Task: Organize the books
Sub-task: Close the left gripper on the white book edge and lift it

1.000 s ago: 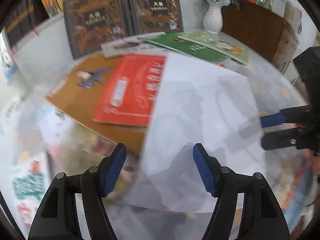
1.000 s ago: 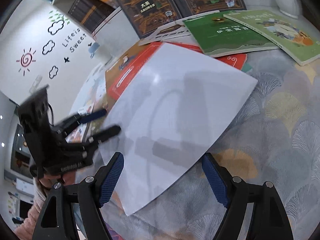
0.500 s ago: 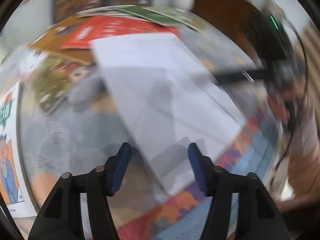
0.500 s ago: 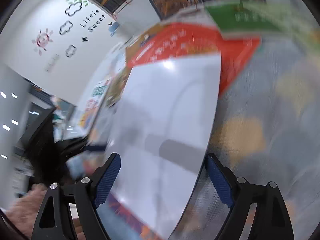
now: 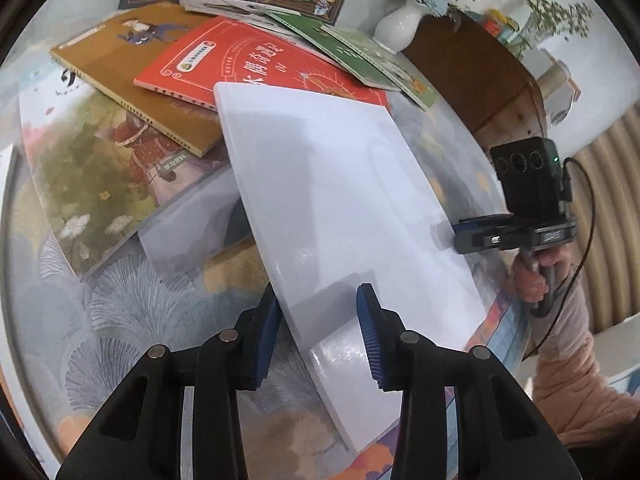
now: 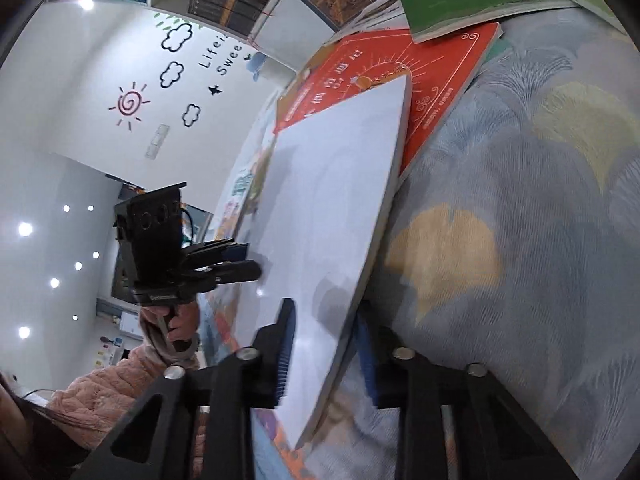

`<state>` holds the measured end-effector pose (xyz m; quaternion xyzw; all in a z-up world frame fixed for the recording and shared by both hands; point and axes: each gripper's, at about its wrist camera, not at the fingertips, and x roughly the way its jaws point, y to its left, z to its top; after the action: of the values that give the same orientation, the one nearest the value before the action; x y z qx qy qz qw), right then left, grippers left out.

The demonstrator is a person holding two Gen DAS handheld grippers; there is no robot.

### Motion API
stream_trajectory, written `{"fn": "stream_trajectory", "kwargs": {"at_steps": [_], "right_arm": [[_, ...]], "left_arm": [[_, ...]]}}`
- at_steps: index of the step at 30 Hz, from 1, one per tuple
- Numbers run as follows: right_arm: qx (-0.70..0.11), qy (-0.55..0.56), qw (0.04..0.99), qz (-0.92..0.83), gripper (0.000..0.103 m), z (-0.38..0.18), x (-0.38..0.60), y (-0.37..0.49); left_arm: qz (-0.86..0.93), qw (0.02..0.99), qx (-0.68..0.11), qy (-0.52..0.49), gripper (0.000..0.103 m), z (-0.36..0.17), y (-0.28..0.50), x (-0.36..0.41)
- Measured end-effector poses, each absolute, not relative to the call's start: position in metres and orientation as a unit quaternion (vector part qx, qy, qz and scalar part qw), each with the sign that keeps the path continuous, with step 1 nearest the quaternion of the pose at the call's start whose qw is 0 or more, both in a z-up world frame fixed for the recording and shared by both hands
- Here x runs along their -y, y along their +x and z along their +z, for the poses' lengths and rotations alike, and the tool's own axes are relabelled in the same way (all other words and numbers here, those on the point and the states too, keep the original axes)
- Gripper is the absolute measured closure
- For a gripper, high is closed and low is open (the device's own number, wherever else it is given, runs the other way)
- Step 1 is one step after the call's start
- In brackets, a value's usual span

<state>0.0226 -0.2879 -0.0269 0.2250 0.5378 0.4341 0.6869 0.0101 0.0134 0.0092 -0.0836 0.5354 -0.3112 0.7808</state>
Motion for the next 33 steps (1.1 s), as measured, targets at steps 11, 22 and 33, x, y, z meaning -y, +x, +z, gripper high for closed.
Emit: {"fn": "stream_trajectory", "kwargs": {"at_steps": [11, 22, 33], "right_arm": [[-0.518, 0.241, 0.696, 0.434, 0.093, -0.027, 0.305, 0.012], [-0.513, 0.237, 0.697, 0.442, 0.092, -0.026, 0.296, 0.017], [-0.507, 0.221, 0.695, 0.459, 0.090, -0.026, 0.290, 0.016]], "left_arm": [[-0.300, 0.794, -0.520, -0.100, 0.067, 0.006, 0.008, -0.012], [-0.296, 0.795, -0.519, -0.107, 0.067, 0.006, 0.006, -0.017], [-0.297, 0.793, -0.521, -0.108, 0.067, 0.006, 0.008, -0.018]]}}
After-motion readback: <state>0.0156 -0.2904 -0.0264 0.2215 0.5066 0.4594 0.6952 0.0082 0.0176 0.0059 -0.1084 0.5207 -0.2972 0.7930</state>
